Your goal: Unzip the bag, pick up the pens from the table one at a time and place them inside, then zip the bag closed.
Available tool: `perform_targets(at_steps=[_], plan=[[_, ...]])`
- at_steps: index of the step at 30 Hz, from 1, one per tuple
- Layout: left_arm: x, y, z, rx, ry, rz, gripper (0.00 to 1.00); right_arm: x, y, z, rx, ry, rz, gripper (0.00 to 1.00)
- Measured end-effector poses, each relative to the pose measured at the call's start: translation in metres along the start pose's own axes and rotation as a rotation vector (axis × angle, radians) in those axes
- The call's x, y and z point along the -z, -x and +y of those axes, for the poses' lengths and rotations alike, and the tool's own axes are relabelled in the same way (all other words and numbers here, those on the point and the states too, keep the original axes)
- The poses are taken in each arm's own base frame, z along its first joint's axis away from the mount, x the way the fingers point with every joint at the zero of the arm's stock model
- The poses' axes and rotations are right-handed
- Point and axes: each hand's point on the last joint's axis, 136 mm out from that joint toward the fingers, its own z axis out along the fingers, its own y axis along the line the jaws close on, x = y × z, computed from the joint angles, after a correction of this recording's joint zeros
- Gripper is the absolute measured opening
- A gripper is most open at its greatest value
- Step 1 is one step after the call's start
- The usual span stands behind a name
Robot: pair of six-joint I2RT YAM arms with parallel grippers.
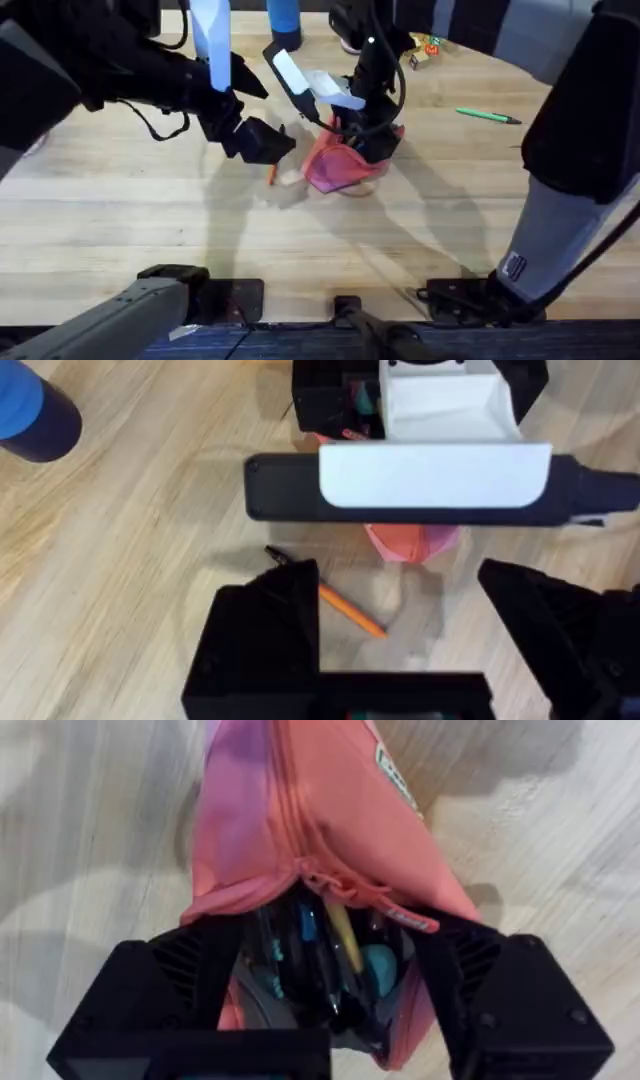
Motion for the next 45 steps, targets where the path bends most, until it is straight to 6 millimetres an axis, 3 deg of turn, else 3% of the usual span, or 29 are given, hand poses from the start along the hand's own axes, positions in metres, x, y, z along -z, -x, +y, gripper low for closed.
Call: perform_targets(at_steps=[6,15,20,27,35,45], plan=[[0.000,0.000,0.000,0.000,0.000,0.000,0.993,0.013,-0.009,0.002,-0.025,-0.029,-0.014,0.996],[0.000,0.000,0.000,0.000,0.000,0.000,0.992,0.081,-0.050,0.004,-0.126,-0.225,-0.025,0.996],[0.000,0.000,0.000,0.000,0.000,0.000,0.993,0.102,-0.076,0.009,-0.192,-0.283,-0.022,0.996],[0.000,0.000,0.000,0.000,0.000,0.000,0.993,0.112,-0.130,0.017,-0.357,-0.313,0.001,0.996],[0.000,0.000,0.000,0.000,0.000,0.000,0.993,0.121,-0.202,0.040,-0.556,-0.330,0.066,0.996],[0.000,0.000,0.000,0.000,0.000,0.000,0.993,0.126,-0.258,0.070,-0.719,-0.341,0.095,0.996]])
